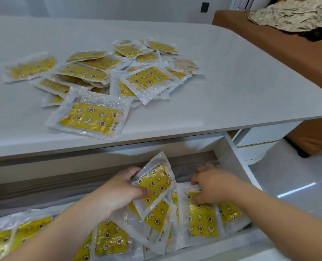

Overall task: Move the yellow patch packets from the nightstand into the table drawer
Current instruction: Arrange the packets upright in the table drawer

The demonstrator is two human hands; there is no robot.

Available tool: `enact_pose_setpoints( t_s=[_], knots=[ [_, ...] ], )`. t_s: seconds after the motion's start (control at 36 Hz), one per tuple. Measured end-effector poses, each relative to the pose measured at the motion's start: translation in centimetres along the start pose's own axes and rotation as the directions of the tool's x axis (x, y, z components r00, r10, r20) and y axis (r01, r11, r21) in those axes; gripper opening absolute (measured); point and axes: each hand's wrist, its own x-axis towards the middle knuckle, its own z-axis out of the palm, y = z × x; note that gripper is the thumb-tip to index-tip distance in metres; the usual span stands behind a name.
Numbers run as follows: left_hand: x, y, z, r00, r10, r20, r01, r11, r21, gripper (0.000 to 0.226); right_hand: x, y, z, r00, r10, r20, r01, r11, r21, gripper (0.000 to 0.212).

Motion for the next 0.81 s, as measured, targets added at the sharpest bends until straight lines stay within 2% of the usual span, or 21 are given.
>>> enact_pose_setpoints(
  t_s=[0.06, 0.08, 0.11, 0.14, 0.17, 0.19, 0.22, 0.28, 0.33, 0.39, 0.44, 0.5, 0.53, 0.58, 0.64, 0.72, 0.75, 0.81],
  knots=[
    [-0.1, 0.0, 0.0, 1.0, -0.019, -0.003, 0.019, 0.995, -0.1, 0.031, -0.3, -0.2, -0.2, 0.999, -0.008, -0.052, 0.009, 1.0, 0.02, 0.058],
    [0.0, 0.1, 0.0, 1.0, -0.031, -0.002, 0.03, 0.986, -0.161, 0.031, -0.6, -0.3, -0.5, 0.993, -0.014, -0.114, 0.026, 0.994, 0.102, 0.059],
    [0.0, 0.2, -0.1, 0.999, -0.042, -0.002, 0.041, 0.975, -0.219, 0.03, -0.9, -0.5, -0.7, 0.984, -0.021, -0.176, 0.068, 0.962, 0.265, 0.058],
    [0.1, 0.3, -0.1, 0.999, -0.05, 0.002, 0.049, 0.961, -0.273, 0.029, -1.2, -0.7, -1.1, 0.978, -0.039, -0.206, 0.138, 0.861, 0.489, 0.053],
    [0.1, 0.4, -0.1, 0.998, -0.055, 0.011, 0.056, 0.942, -0.33, 0.029, -1.5, -1.0, -1.4, 0.976, -0.08, -0.204, 0.203, 0.683, 0.701, 0.047],
    [0.0, 0.5, 0.0, 0.998, -0.056, 0.028, 0.063, 0.92, -0.386, 0.03, -1.7, -1.4, -1.6, 0.973, -0.136, -0.187, 0.23, 0.486, 0.843, 0.042],
    [-0.1, 0.7, 0.1, 0.998, -0.054, 0.045, 0.068, 0.9, -0.431, 0.032, -1.8, -1.8, -1.6, 0.97, -0.174, -0.173, 0.224, 0.343, 0.912, 0.041],
    [-0.2, 0.8, 0.3, 0.996, -0.056, 0.063, 0.079, 0.872, -0.483, 0.031, -1.6, -2.2, -1.4, 0.971, -0.179, -0.159, 0.201, 0.245, 0.949, 0.049],
    [-0.4, 0.8, 0.5, 0.996, -0.076, 0.047, 0.089, 0.856, -0.509, 0.026, -1.3, -2.7, -1.4, 0.98, -0.149, -0.133, 0.163, 0.214, 0.963, 0.066],
    [-0.4, 0.7, 0.4, 0.995, -0.084, 0.046, 0.095, 0.836, -0.541, 0.025, -1.5, -2.8, -1.4, 0.988, -0.132, -0.075, 0.105, 0.238, 0.966, 0.085],
    [-0.6, 0.6, 0.4, 0.994, -0.099, 0.047, 0.109, 0.825, -0.554, 0.023, -2.0, -2.4, -1.5, 0.994, -0.106, -0.026, 0.054, 0.279, 0.959, 0.088],
    [-0.6, 0.5, 0.2, 0.99, -0.138, 0.0, 0.113, 0.812, -0.572, 0.015, -2.4, -1.5, -1.4, 0.998, -0.056, -0.001, 0.02, 0.339, 0.94, 0.079],
    [-0.5, 0.5, 0.1, 0.987, -0.156, -0.034, 0.108, 0.808, -0.579, 0.013, -2.6, -1.0, -1.3, 1.0, -0.027, 0.003, 0.007, 0.377, 0.926, 0.067],
    [-0.4, 0.4, 0.0, 0.984, -0.161, -0.075, 0.088, 0.807, -0.585, 0.013, -3.0, 0.1, -1.0, 0.999, 0.05, -0.003, -0.019, 0.435, 0.9, 0.028],
    [-0.3, 0.0, 0.1, 0.986, -0.144, -0.09, 0.065, 0.813, -0.579, 0.012, -3.1, 1.0, -0.6, 0.988, 0.153, -0.004, -0.053, 0.369, 0.928, 0.008],
    [0.0, -0.7, 0.3, 0.983, -0.13, -0.131, 0.044, 0.857, -0.514, 0.014, -3.0, 1.5, -0.2, 0.969, 0.244, 0.027, -0.081, 0.215, 0.973, 0.003],
    [0.2, -1.0, 0.4, 0.982, -0.131, -0.135, 0.049, 0.872, -0.488, 0.011, -3.0, 1.4, -0.2, 0.971, 0.235, 0.041, -0.092, 0.212, 0.973, 0.005],
    [0.3, -1.4, 0.5, 0.982, -0.137, -0.127, 0.072, 0.905, -0.419, 0.009, -3.0, 1.4, 0.1, 0.981, 0.18, 0.071, -0.122, 0.291, 0.949, 0.012]
  ],
)
